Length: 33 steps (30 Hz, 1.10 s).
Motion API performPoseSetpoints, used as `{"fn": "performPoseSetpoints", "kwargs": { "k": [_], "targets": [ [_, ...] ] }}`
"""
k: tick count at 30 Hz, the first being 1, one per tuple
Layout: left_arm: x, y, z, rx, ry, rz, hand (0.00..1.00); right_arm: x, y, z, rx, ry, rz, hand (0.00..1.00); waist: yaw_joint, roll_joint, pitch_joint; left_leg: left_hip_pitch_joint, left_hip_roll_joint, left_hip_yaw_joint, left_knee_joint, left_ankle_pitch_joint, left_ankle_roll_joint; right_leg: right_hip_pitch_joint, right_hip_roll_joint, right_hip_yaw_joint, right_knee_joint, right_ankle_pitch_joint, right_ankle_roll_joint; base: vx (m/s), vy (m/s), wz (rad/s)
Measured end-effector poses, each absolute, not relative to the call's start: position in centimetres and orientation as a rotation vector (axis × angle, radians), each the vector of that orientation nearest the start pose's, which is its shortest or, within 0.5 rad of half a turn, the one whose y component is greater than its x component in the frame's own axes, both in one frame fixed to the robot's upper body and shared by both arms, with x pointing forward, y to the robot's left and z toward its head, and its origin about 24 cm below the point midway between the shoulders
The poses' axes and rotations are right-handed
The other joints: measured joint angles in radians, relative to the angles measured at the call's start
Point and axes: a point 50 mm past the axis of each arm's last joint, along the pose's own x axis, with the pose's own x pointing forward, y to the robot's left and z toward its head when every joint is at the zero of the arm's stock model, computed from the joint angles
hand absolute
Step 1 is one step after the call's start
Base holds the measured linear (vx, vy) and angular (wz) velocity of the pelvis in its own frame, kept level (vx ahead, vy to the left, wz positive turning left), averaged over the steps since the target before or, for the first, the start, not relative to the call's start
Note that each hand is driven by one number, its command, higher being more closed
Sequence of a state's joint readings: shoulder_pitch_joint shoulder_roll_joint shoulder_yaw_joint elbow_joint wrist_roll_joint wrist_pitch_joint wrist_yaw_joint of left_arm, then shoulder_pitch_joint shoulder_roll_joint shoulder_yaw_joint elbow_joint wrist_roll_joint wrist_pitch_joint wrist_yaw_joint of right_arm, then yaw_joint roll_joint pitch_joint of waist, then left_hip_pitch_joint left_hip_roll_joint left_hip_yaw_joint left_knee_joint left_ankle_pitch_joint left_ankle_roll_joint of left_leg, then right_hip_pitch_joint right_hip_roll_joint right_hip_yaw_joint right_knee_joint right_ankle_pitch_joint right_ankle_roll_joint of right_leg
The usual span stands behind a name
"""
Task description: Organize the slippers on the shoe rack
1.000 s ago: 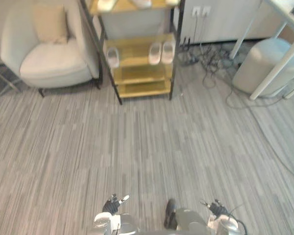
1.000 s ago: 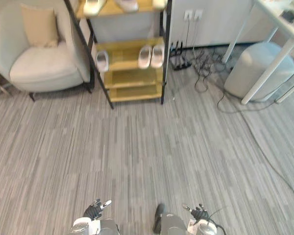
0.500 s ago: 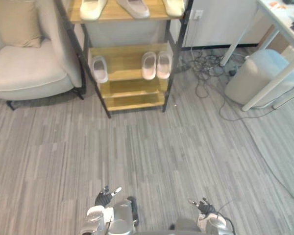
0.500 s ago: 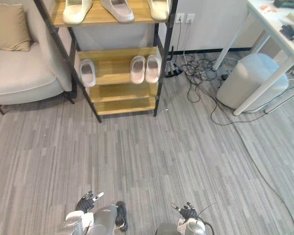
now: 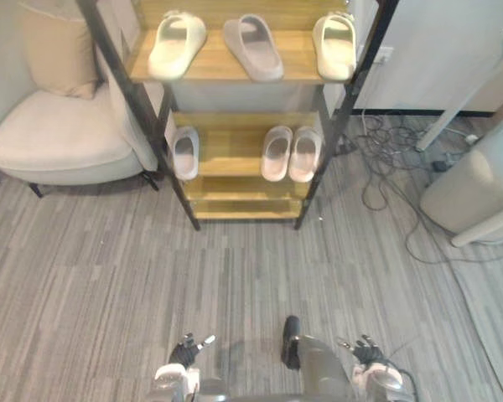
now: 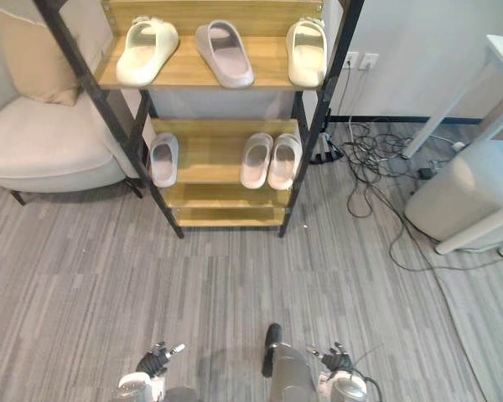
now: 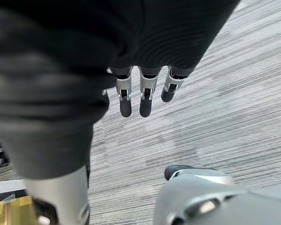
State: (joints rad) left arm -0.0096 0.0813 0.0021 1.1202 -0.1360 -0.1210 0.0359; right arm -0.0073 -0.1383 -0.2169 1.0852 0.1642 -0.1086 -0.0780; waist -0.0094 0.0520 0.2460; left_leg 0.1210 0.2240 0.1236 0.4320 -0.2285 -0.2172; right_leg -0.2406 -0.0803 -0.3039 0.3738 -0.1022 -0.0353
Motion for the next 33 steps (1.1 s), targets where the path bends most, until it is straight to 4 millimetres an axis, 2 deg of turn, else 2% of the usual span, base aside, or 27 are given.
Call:
{"fn": "performPoseSetpoints", "kwargs": {
  "k": [1, 2, 3, 4, 5, 6, 7, 9, 10, 11, 12, 14, 15, 17, 20, 21, 23, 25, 26, 27, 28, 29, 31, 32, 33],
  "targets": [
    [12.8, 18.3, -15.4, -0.024, 0.98, 0.153, 0.0, 12.1, -23.5, -14.7, 0.09, 0.945, -0.442, 0.0, 0.0, 0.005, 0.004, -0.049, 0.034, 0.001, 0.144, 0.042, -0.062, 0.053, 0.012, -0.011, -0.024, -0.021, -0.002, 0.3, -0.17, 0.43],
    [12.9, 18.4, -15.4, -0.024, 0.977, 0.157, 0.0, 11.4, -23.3, -14.9, 0.094, 0.962, -0.445, 0.0, 0.004, 0.006, 0.008, -0.102, 0.072, 0.012, 0.292, 0.041, -0.063, 0.119, 0.026, -0.022, -0.064, -0.034, -0.016, 0.29, -0.136, 0.35],
    [13.0, 18.4, -15.4, -0.024, 0.972, 0.155, 0.0, 11.3, -23.3, -15.0, 0.095, 0.966, -0.448, 0.0, 0.009, 0.007, 0.008, -0.132, 0.09, 0.034, 0.369, 0.017, -0.041, 0.161, 0.034, -0.024, -0.093, -0.035, -0.017, 0.25, -0.061, 0.18],
    [13.2, 18.4, -15.3, -0.021, 0.965, 0.156, 0.0, 10.9, -23.2, -15.1, 0.098, 0.975, -0.453, 0.0, 0.013, 0.003, 0.007, -0.179, 0.098, 0.078, 0.422, -0.022, -0.004, 0.216, 0.036, -0.031, -0.136, -0.034, -0.016, 0.22, -0.023, 0.09],
    [13.2, 18.5, -15.2, -0.018, 0.961, 0.155, 0.0, 11.0, -23.2, -15.1, 0.104, 0.972, -0.455, 0.0, 0.012, 0.003, 0.006, -0.217, 0.091, 0.107, 0.409, -0.041, 0.033, 0.248, 0.035, -0.037, -0.169, -0.03, -0.01, 0.22, 0.001, 0.05],
    [13.4, 18.5, -15.1, -0.017, 0.951, 0.153, 0.0, 11.1, -23.1, -15.0, 0.106, 0.969, -0.454, 0.0, 0.012, 0.004, 0.006, -0.257, 0.077, 0.13, 0.349, -0.055, 0.059, 0.269, 0.032, -0.037, -0.198, -0.027, -0.002, 0.18, 0.031, 0.02],
    [13.6, 18.4, -15.0, -0.018, 0.943, 0.152, 0.0, 11.3, -23.0, -15.0, 0.109, 0.966, -0.453, 0.0, 0.014, 0.003, 0.006, -0.28, 0.058, 0.134, 0.273, -0.056, 0.068, 0.28, 0.027, -0.034, -0.213, -0.026, 0.006, 0.19, 0.096, -0.05],
    [14.1, 18.5, -14.8, -0.016, 0.928, 0.151, 0.0, 11.9, -22.8, -14.9, 0.113, 0.952, -0.45, 0.0, 0.017, -0.004, 0.01, -0.327, -0.011, 0.11, -0.012, -0.005, 0.102, 0.306, 0.0, -0.025, -0.229, -0.034, 0.039, 0.25, 0.177, -0.07],
    [14.1, 18.5, -14.8, -0.016, 0.927, 0.151, 0.0, 11.8, -22.9, -14.9, 0.112, 0.954, -0.453, 0.0, 0.019, -0.006, 0.009, -0.325, -0.036, 0.095, -0.12, 0.058, 0.103, 0.312, -0.011, -0.021, -0.229, -0.042, 0.06, 0.26, 0.217, -0.3],
    [13.8, 18.5, -14.9, -0.019, 0.935, 0.154, 0.0, 11.4, -22.9, -15.0, 0.105, 0.964, -0.453, 0.0, 0.031, -0.002, 0.003, -0.305, -0.057, 0.081, -0.181, 0.199, 0.11, 0.318, -0.014, 0.007, -0.228, -0.053, 0.093, 0.3, 0.214, -0.29],
    [13.9, 18.9, -14.9, -0.007, 0.935, 0.157, 0.0, 11.6, -22.1, -15.1, 0.117, 0.965, -0.436, 0.0, 0.032, -0.019, -0.003, -0.293, -0.083, 0.09, -0.175, 0.18, 0.15, 0.339, -0.039, 0.023, -0.235, -0.055, 0.12, 0.34, 0.198, -0.22],
    [14.1, 19.6, -14.7, 0.005, 0.926, 0.168, 0.0, 11.6, -21.2, -15.3, 0.136, 0.97, -0.423, 0.0, 0.028, -0.056, -0.008, -0.317, -0.104, 0.099, -0.111, 0.119, 0.172, 0.347, -0.067, 0.02, -0.233, -0.067, 0.144, 0.38, 0.175, 0.0],
    [14.5, 19.9, -14.5, 0.011, 0.915, 0.172, 0.0, 11.4, -20.9, -15.4, 0.143, 0.979, -0.417, 0.0, 0.038, -0.072, -0.008, -0.327, -0.107, 0.116, -0.049, 0.064, 0.184, 0.343, -0.089, 0.028, -0.196, -0.088, 0.162, 0.43, 0.224, -0.13],
    [14.5, 20.1, -14.5, 0.019, 0.92, 0.172, 0.0, 11.6, -20.9, -15.4, 0.139, 0.977, -0.411, 0.0, 0.05, -0.078, -0.01, -0.3, -0.113, 0.143, -0.02, 0.008, 0.195, 0.301, -0.123, 0.056, -0.063, -0.108, 0.173, 0.34, 0.211, -0.32],
    [14.0, 20.6, -14.6, 0.043, 0.935, 0.169, 0.0, 12.3, -20.2, -15.3, 0.137, 0.963, -0.375, 0.0, 0.048, -0.088, -0.011, -0.209, -0.136, 0.179, -0.062, -0.026, 0.213, 0.18, -0.196, 0.072, 0.247, -0.081, 0.178, 0.35, 0.196, -0.27],
    [13.8, 20.7, -14.7, 0.05, 0.942, 0.168, 0.0, 12.6, -20.0, -15.2, 0.135, 0.959, -0.362, 0.0, 0.043, -0.089, -0.012, -0.175, -0.138, 0.182, -0.078, -0.034, 0.216, 0.157, -0.202, 0.065, 0.313, -0.102, 0.185, 0.3, 0.064, -0.06],
    [13.4, 21.1, -14.7, 0.057, 0.951, 0.175, 0.0, 12.7, -19.9, -15.2, 0.131, 0.954, -0.351, 0.0, 0.041, -0.082, -0.01, -0.12, -0.134, 0.178, -0.131, -0.034, 0.216, 0.124, -0.178, 0.022, 0.336, -0.161, 0.158, 0.25, -0.028, -0.01],
    [13.0, 21.1, -14.9, 0.056, 0.962, 0.179, 0.0, 13.1, -20.1, -15.0, 0.124, 0.942, -0.349, 0.0, 0.035, -0.07, -0.007, -0.08, -0.108, 0.172, -0.165, -0.027, 0.205, 0.084, -0.115, -0.024, 0.256, -0.181, 0.136, 0.25, -0.119, 0.07],
    [12.8, 21.2, -14.9, 0.057, 0.966, 0.18, 0.0, 13.1, -20.1, -15.0, 0.122, 0.938, -0.346, 0.0, 0.029, -0.071, -0.008, -0.071, -0.102, 0.168, -0.168, -0.024, 0.199, 0.071, -0.085, -0.032, 0.153, -0.162, 0.112, 0.28, -0.189, 0.15],
    [12.7, 21.3, -14.9, 0.059, 0.967, 0.183, 0.0, 12.9, -20.0, -15.1, 0.12, 0.945, -0.344, 0.0, 0.027, -0.085, -0.015, -0.067, -0.11, 0.168, -0.168, -0.024, 0.196, 0.07, -0.075, -0.035, 0.045, -0.103, 0.077, 0.3, -0.199, 0.21],
    [12.7, 21.1, -15.0, 0.055, 0.973, 0.18, 0.0, 12.7, -20.6, -15.1, 0.104, 0.951, -0.347, 0.0, 0.018, -0.079, -0.023, -0.055, -0.109, 0.154, -0.168, -0.034, 0.169, 0.096, -0.065, -0.054, -0.001, -0.053, 0.033, 0.28, -0.143, 0.14],
    [12.5, 20.4, -15.2, 0.037, 0.981, 0.167, 0.0, 12.5, -20.9, -15.1, 0.093, 0.955, -0.351, 0.0, 0.017, -0.056, -0.031, -0.055, -0.093, 0.149, -0.156, -0.032, 0.165, 0.115, -0.048, -0.061, -0.024, -0.043, 0.018, 0.27, -0.115, 0.12],
    [12.2, 19.1, -15.5, 0.008, 0.991, 0.152, 0.0, 12.0, -21.7, -15.1, 0.08, 0.97, -0.372, 0.0, 0.016, -0.044, -0.036, -0.059, -0.094, 0.122, -0.173, -0.048, 0.143, 0.168, -0.038, -0.073, -0.087, -0.043, 0.017, 0.18, -0.071, 0.1],
    [12.2, 18.9, -15.5, 0.006, 0.989, 0.145, 0.0, 11.6, -22.0, -15.2, 0.089, 0.98, -0.393, 0.0, 0.015, -0.035, -0.038, -0.049, -0.103, 0.114, -0.226, -0.036, 0.14, 0.202, -0.034, -0.083, -0.118, -0.043, 0.018, 0.12, -0.04, 0.16],
    [12.1, 18.8, -15.6, 0.007, 0.994, 0.141, 0.0, 11.2, -22.1, -15.3, 0.089, 0.988, -0.402, 0.0, 0.015, -0.032, -0.04, -0.048, -0.108, 0.112, -0.265, 0.005, 0.141, 0.219, -0.024, -0.089, -0.136, -0.04, 0.022, 0.09, -0.011, 0.06]
  ]
}}
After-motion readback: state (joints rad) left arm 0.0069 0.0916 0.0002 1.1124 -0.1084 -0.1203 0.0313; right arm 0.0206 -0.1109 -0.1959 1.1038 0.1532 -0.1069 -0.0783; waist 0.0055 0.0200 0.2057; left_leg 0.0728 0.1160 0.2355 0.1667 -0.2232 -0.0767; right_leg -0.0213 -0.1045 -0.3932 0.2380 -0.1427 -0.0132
